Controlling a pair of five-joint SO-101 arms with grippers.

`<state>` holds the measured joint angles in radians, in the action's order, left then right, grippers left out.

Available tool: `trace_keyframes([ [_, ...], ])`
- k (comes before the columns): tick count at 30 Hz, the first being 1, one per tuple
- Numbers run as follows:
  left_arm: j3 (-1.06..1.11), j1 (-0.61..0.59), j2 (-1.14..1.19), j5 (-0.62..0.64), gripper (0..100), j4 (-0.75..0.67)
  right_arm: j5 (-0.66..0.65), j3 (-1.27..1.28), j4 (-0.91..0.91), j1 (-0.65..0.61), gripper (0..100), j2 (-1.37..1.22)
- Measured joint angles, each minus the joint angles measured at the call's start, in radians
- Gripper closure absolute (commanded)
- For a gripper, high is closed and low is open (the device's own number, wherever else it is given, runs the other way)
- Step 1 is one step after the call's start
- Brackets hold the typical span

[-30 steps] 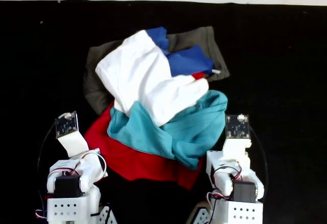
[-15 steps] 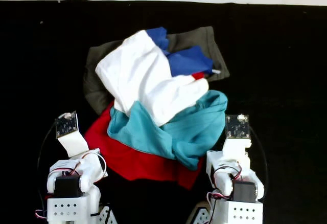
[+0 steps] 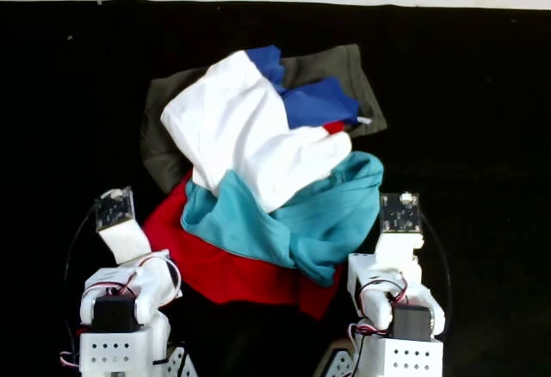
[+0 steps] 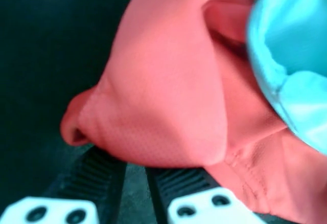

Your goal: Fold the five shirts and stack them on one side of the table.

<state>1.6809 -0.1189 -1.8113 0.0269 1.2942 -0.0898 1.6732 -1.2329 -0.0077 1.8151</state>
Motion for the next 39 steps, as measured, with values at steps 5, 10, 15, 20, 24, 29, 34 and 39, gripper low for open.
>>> trace_keyframes([
  [5,-0.014,0.008,0.0,-0.137,78,-0.17,0.0,0.0,0.0,0.0,99.2,0.0],
  [10,-0.137,-0.028,0.0,-0.072,75,-0.163,0.0,0.0,0.0,0.0,99.2,0.0],
  [15,-0.262,-0.041,0.0,-0.066,75,-0.115,0.0,0.0,0.0,0.0,99.2,0.0],
  [20,-0.371,-0.043,0.08,-0.066,75,-0.114,0.0,0.0,0.0,0.0,99.2,0.0],
  [24,-0.543,-0.043,0.305,-0.066,72,-0.114,0.0,0.0,0.0,0.0,99.2,0.0],
  [29,-0.853,-0.044,0.761,-0.049,67,-0.114,0.0,0.0,0.0,0.0,99.2,0.0],
  [34,-1.181,0.018,1.249,-0.015,67,-0.114,0.0,0.0,0.0,0.0,99.2,0.0],
  [39,-1.482,0.143,1.642,-0.012,67,-0.094,0.0,0.0,0.0,0.0,99.2,0.0],
])
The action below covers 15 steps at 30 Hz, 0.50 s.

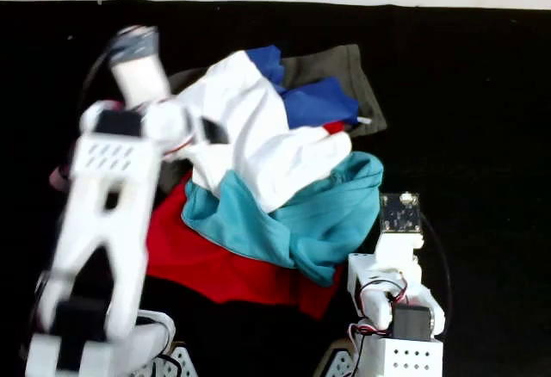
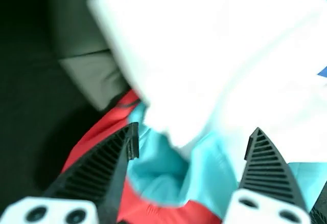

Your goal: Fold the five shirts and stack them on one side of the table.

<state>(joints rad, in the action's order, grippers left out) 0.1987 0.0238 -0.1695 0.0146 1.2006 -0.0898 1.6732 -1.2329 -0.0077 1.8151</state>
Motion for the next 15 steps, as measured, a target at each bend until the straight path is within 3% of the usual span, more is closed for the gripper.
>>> trace_keyframes([
  [5,-0.206,0.112,0.293,0.0,67,0.06,0.0,0.0,0.0,0.0,99.2,0.0],
  [10,-0.373,0.12,0.557,0.0,70,0.08,0.0,0.0,0.0,0.0,99.2,0.0],
  [15,-0.557,0.12,0.779,-0.138,99,0.178,0.0,0.0,0.0,0.0,99.2,0.0],
])
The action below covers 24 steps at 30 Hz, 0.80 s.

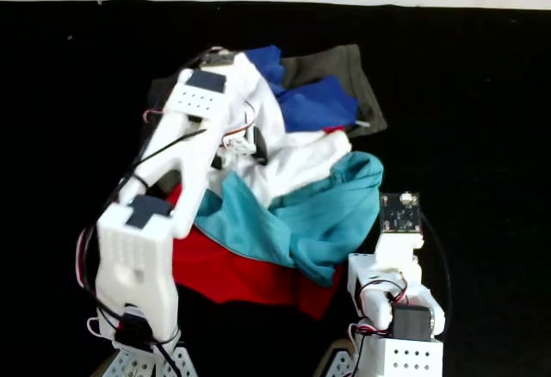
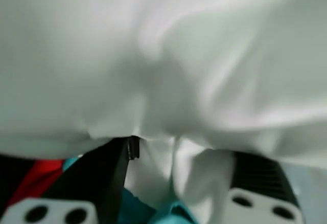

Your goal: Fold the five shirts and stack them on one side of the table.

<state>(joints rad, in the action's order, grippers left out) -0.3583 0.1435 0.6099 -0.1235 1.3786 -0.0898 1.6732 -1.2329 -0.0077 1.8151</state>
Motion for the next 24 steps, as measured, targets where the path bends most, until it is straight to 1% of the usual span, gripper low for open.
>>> trace_keyframes([
  [1,-0.044,-0.008,0.038,-0.044,99,0.025,0.0,0.0,0.0,0.0,99.2,0.0],
  [2,-0.078,-0.02,0.068,-0.084,97,0.049,0.0,0.0,0.0,0.0,99.2,0.0],
  [3,-0.114,-0.034,0.103,-0.11,98,0.078,0.0,0.0,0.0,0.0,99.2,0.0],
  [4,-0.15,-0.052,0.132,-0.124,100,0.112,0.0,0.0,0.0,0.0,99.2,0.0],
  [6,-0.229,-0.106,0.178,-0.133,99,0.181,0.0,0.0,0.0,0.0,99.2,0.0],
  [8,-0.299,-0.184,0.204,-0.14,99,0.25,0.0,0.0,0.0,0.0,99.2,0.0],
  [10,-0.376,-0.296,0.216,-0.144,99,0.302,0.0,0.0,0.0,0.0,99.2,0.0],
  [12,-0.456,-0.437,0.227,-0.147,99,0.334,0.0,0.0,0.0,0.0,99.2,0.0],
  [16,-0.678,-0.727,0.23,-0.152,99,0.353,0.0,0.0,0.0,0.0,99.2,0.0],
  [18,-0.795,-0.852,0.23,-0.152,99,0.359,0.0,0.0,0.0,0.0,99.2,0.0],
  [21,-0.939,-0.98,0.23,-0.155,99,0.365,0.0,0.0,0.0,0.0,99.2,0.0],
  [24,-1.051,-1.048,0.23,-0.155,99,0.368,0.0,0.0,0.0,0.0,99.2,0.0],
])
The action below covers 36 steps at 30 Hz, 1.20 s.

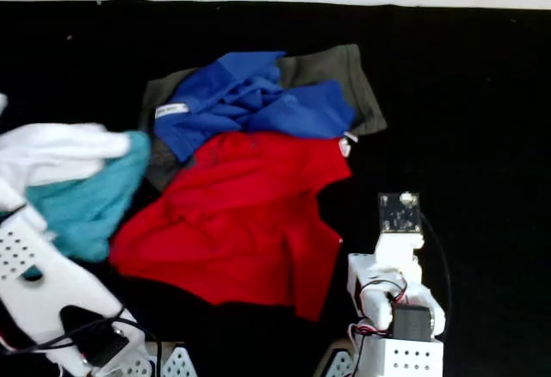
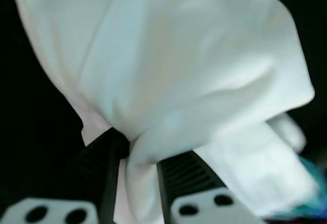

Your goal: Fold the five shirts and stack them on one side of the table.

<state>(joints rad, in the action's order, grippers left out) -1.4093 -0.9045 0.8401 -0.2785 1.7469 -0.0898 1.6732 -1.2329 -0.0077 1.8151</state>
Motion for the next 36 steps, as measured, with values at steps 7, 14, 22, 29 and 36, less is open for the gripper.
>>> trace_keyframes([
  [7,-0.066,-0.034,0.0,0.0,77,0.012,0.0,0.0,0.0,0.0,99.2,0.0],
  [14,-0.058,0.021,-0.044,0.0,77,0.014,0.0,0.0,0.0,0.0,99.2,0.0],
  [22,0.466,0.302,-0.468,0.0,77,0.014,0.0,0.0,0.0,0.0,99.2,0.0],
  [29,1.258,0.634,-0.933,0.0,76,-0.097,0.0,0.0,0.0,0.0,99.2,0.0],
  [36,1.798,0.927,-1.007,0.003,70,-0.328,0.0,0.0,0.0,-0.057,96.1,0.0],
])
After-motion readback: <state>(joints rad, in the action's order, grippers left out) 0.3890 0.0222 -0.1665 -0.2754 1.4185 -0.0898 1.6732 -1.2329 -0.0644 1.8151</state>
